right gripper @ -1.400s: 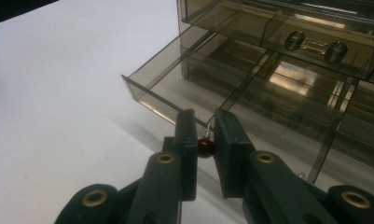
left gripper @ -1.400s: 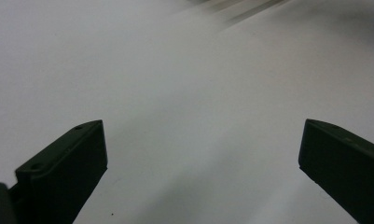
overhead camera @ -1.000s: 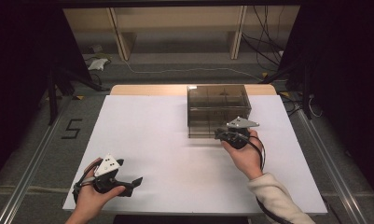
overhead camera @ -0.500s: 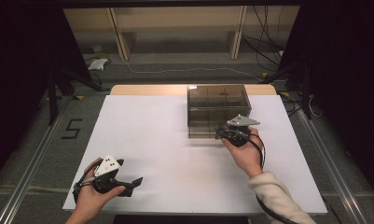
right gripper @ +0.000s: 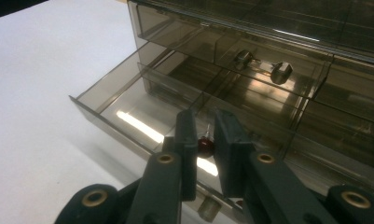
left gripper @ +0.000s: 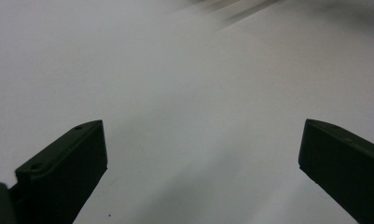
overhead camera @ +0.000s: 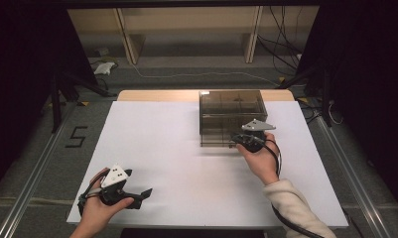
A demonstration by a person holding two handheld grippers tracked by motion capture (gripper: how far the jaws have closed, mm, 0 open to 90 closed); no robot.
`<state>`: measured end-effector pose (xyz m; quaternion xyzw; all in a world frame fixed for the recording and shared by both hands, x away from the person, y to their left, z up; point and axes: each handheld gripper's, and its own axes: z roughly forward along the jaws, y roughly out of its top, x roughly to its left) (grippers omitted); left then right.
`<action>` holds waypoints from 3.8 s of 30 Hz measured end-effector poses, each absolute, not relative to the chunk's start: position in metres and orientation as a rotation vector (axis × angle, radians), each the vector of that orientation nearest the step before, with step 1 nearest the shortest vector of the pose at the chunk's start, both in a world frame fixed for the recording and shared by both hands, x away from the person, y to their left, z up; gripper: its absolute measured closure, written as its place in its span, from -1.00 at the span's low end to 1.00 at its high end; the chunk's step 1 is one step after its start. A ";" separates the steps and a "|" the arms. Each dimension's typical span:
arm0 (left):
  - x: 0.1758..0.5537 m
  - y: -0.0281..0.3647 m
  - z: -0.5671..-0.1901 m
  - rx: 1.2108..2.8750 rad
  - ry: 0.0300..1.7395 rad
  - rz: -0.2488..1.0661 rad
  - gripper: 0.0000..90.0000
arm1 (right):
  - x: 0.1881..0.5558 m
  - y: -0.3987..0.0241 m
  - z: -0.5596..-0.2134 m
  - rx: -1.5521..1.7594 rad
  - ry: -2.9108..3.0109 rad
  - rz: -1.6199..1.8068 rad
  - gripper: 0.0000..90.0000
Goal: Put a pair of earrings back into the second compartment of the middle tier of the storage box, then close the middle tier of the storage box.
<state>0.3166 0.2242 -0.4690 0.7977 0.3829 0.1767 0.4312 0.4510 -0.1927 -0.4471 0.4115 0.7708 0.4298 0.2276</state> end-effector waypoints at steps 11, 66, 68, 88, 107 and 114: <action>0.317 0.224 -0.469 1.989 0.954 0.440 -0.98 | 0.461 -0.189 -0.451 1.136 2.130 1.159 0.79; 0.316 0.225 -0.469 1.979 0.957 0.440 -0.98 | 0.460 -0.203 -0.452 1.121 2.082 1.230 0.33; 0.316 0.225 -0.469 1.985 0.954 0.442 -0.98 | 0.457 -0.204 -0.451 1.109 2.085 1.245 0.24; 0.320 0.223 -0.469 1.980 0.936 0.417 -0.98 | 0.408 -0.216 -0.454 0.999 2.177 1.290 -0.32; 0.322 0.221 -0.469 1.981 0.930 0.416 -0.98 | 0.392 -0.231 -0.457 1.016 2.182 1.264 -0.34; 0.323 0.221 -0.469 1.986 0.930 0.413 -0.98 | 0.393 -0.234 -0.458 1.018 2.182 1.265 -0.33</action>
